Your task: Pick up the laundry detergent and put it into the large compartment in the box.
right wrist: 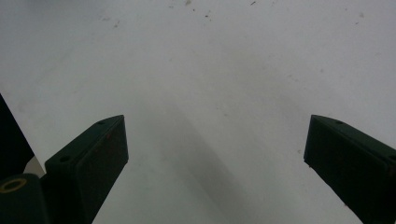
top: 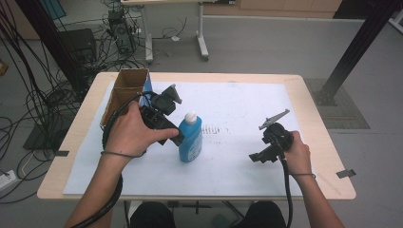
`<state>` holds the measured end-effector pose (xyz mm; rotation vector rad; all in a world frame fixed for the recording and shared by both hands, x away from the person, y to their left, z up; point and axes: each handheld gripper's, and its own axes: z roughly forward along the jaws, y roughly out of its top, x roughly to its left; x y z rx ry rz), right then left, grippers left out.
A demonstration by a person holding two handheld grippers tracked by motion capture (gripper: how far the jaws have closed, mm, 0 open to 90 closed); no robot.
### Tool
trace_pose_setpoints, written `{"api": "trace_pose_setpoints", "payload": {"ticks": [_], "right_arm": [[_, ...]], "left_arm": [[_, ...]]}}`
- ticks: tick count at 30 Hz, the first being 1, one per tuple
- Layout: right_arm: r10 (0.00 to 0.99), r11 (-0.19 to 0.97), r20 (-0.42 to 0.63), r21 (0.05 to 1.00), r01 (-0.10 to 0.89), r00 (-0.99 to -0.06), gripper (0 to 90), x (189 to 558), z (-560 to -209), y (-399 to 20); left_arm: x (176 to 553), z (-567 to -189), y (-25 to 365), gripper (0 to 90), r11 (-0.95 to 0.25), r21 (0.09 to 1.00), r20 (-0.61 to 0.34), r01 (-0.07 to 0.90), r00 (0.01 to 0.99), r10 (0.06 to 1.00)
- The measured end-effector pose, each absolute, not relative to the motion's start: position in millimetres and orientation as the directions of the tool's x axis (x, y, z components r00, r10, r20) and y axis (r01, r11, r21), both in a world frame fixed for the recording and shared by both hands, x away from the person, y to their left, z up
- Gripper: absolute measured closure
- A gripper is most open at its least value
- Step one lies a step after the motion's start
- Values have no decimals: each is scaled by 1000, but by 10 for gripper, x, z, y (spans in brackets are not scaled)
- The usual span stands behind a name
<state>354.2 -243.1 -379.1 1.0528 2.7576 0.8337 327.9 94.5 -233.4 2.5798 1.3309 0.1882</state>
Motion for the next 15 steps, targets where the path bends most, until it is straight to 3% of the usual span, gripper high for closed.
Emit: {"api": "trace_pose_setpoints", "payload": {"ticks": [15], "right_arm": [[640,618,115,511,598,-759,61,3537,-3783,-2438]], "left_arm": [[3345,-2145,768,83,-577,276,14,769,597,802]]}}
